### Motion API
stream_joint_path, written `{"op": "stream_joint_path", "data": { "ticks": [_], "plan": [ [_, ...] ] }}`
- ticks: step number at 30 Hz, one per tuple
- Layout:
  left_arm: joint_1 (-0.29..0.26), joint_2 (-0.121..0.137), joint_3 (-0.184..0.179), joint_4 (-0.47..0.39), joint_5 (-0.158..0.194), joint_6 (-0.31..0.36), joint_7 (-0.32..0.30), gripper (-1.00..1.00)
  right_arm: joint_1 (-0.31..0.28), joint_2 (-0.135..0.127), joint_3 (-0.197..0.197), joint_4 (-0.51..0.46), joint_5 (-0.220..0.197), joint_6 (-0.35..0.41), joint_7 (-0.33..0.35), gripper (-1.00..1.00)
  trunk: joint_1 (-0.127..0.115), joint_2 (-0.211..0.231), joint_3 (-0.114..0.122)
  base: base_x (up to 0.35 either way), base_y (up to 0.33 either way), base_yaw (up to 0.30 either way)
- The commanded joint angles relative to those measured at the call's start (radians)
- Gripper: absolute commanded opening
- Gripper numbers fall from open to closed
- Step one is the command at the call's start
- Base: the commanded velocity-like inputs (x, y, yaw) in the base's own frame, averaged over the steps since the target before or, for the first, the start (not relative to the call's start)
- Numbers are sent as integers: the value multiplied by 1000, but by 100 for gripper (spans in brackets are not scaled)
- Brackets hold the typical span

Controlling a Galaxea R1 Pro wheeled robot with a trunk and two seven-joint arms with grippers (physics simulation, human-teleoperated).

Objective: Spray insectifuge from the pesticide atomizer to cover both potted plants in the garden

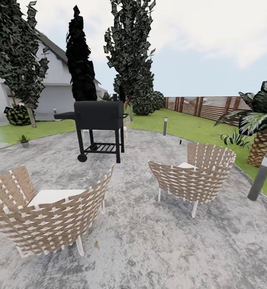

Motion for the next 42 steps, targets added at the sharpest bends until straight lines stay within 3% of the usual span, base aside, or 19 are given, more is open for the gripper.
{"op": "stream_joint_path", "data": {
  "ticks": [1, 21, 42],
  "plan": [
    [0, 0, 0, -1, -2, -1, -1, 100, 0, 0, -2, 0, 0, -3, 0, 100, 0, -1, -1, -235, 233, -300],
    [0, 0, 0, -3, -2, -1, 6, 100, 0, 0, -2, 0, 0, -3, 0, 100, 0, -1, -1, -51, 75, -300],
    [0, 1, 2, -3, 0, -1, 8, 100, 0, 0, -2, 0, 0, -3, 1, 100, 80, -148, -67, 0, 0, -300]
  ]
}}
